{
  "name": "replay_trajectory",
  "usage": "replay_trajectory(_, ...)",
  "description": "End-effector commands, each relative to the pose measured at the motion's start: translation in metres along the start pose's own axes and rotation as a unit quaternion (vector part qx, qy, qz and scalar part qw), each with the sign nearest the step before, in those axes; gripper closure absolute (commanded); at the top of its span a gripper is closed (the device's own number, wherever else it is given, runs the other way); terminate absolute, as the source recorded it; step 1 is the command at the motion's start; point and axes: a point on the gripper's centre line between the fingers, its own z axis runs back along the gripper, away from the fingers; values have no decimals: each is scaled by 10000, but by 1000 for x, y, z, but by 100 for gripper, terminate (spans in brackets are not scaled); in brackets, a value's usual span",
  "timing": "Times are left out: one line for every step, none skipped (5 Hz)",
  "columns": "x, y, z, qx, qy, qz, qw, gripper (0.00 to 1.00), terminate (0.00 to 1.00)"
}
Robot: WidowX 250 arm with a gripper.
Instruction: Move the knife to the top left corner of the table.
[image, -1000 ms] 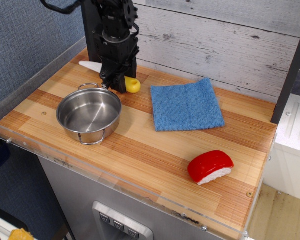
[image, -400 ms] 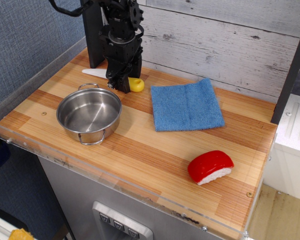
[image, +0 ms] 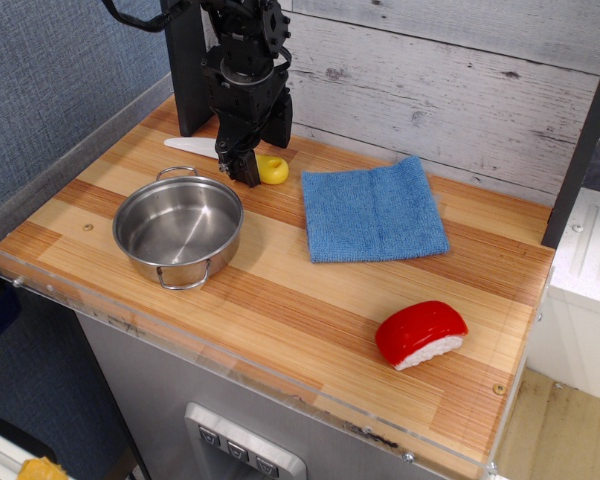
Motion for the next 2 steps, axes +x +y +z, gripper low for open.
replay_trajectory(-2, -1, 41, -333, -1, -60, 9994, 0, 0)
replay_trajectory(-5, -1, 55, -449, 83, -97, 9989, 0, 0)
